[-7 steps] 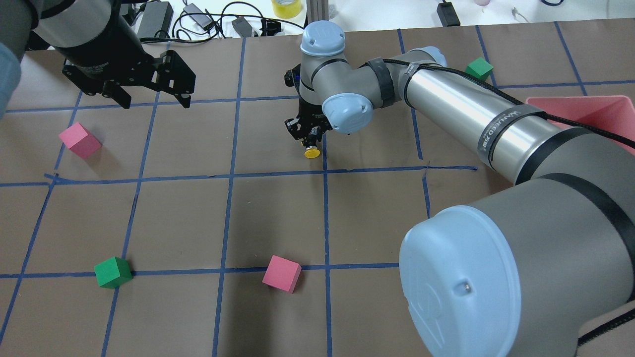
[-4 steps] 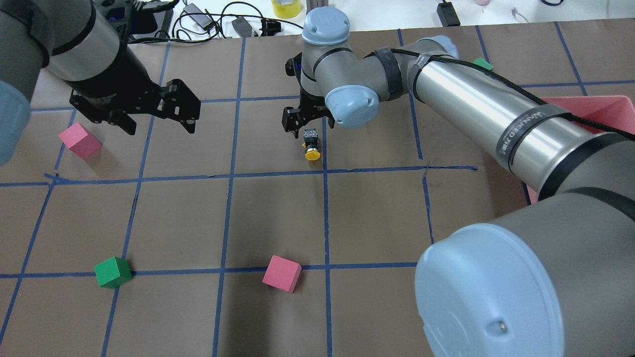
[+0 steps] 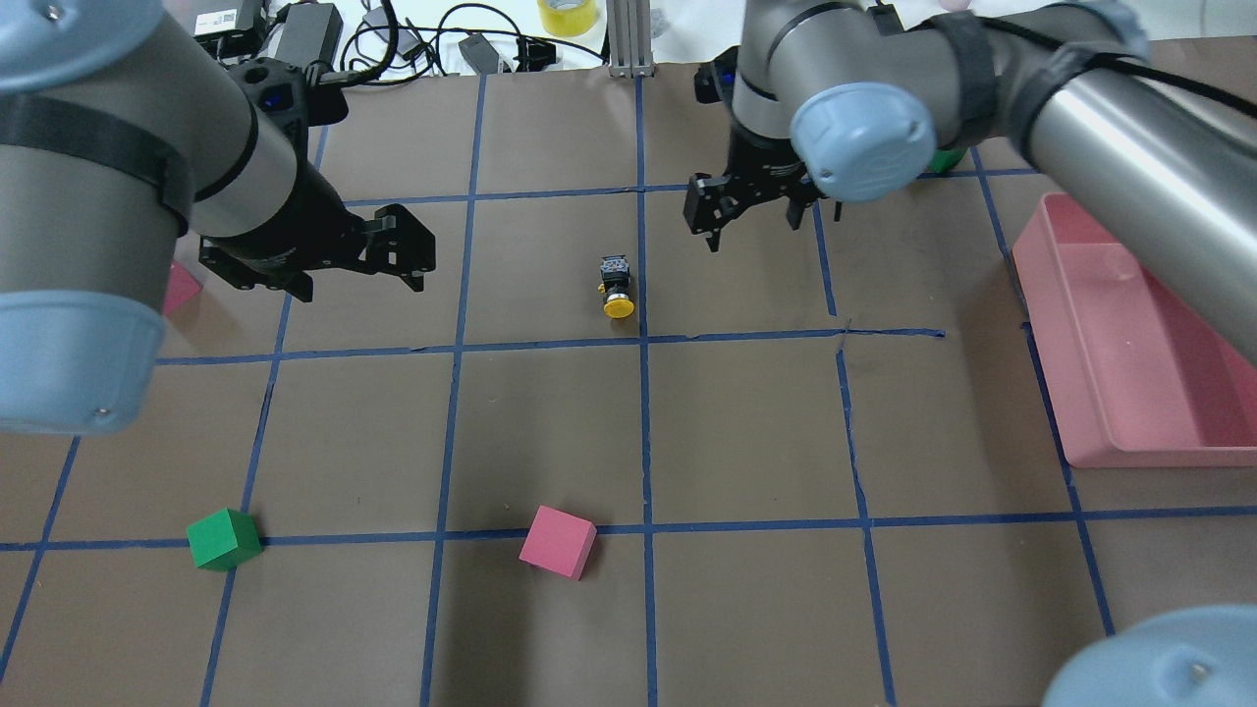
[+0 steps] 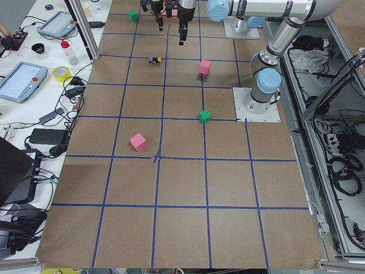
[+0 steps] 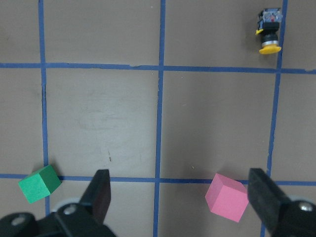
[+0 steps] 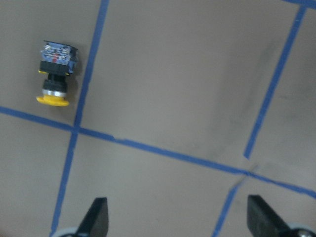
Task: Align button upright
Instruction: 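Release the button and raise the right gripper while the left arm approaches, then lower the left gripper over the lying button and grasp its body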
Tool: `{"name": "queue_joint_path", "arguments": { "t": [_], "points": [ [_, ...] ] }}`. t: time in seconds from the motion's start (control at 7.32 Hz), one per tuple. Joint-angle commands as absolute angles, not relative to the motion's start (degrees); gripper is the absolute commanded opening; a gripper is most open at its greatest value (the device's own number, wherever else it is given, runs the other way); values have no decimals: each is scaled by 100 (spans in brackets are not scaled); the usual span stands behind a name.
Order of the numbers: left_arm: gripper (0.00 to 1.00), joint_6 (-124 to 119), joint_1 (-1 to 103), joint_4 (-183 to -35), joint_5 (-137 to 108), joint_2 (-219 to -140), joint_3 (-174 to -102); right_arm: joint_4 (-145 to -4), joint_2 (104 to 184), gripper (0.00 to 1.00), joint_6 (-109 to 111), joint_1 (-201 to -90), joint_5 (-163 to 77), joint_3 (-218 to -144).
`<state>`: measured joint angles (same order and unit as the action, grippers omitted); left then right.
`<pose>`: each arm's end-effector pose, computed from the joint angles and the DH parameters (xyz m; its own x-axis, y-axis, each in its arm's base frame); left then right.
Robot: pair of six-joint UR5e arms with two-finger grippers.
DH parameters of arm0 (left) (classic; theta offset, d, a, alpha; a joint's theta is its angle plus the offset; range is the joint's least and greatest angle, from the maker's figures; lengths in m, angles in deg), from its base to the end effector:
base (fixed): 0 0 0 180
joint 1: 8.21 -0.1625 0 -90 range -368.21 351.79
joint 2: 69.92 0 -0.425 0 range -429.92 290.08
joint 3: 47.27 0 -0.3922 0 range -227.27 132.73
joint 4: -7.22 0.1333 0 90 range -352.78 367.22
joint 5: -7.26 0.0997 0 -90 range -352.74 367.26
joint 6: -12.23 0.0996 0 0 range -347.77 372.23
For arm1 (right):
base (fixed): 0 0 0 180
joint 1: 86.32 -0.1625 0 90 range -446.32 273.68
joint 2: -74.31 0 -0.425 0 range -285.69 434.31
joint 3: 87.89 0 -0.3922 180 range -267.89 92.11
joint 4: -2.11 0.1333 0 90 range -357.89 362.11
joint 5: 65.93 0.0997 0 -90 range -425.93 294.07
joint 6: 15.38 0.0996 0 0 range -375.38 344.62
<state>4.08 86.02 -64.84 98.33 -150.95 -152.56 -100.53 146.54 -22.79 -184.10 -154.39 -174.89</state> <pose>-0.1636 -0.4304 0.4617 -0.9975 -0.0692 0.0104 -0.0699 0.9769 -0.2020 0.2166 -0.5809 0.3640 -0.9649 -0.2609 -0.0314 -0.2619 0.9645 0.0334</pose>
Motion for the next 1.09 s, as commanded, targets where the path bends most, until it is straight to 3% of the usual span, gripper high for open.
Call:
{"name": "queue_joint_path", "arguments": {
  "t": [0.0,0.41,0.96],
  "points": [
    [99,-268,9213,-5067,10286,-15296,-15913,-9005,15742,100,-2539,-17923,-15531,-17614],
    [99,-447,9567,-2853,10376,-15989,-16757,-8315,16317,100,-2531,-17948,-15452,-17534],
    [99,-711,10331,-1039,10876,-17210,-16882,-8298,16405,100,-2443,-17930,-15549,-17368]
  ]
}}
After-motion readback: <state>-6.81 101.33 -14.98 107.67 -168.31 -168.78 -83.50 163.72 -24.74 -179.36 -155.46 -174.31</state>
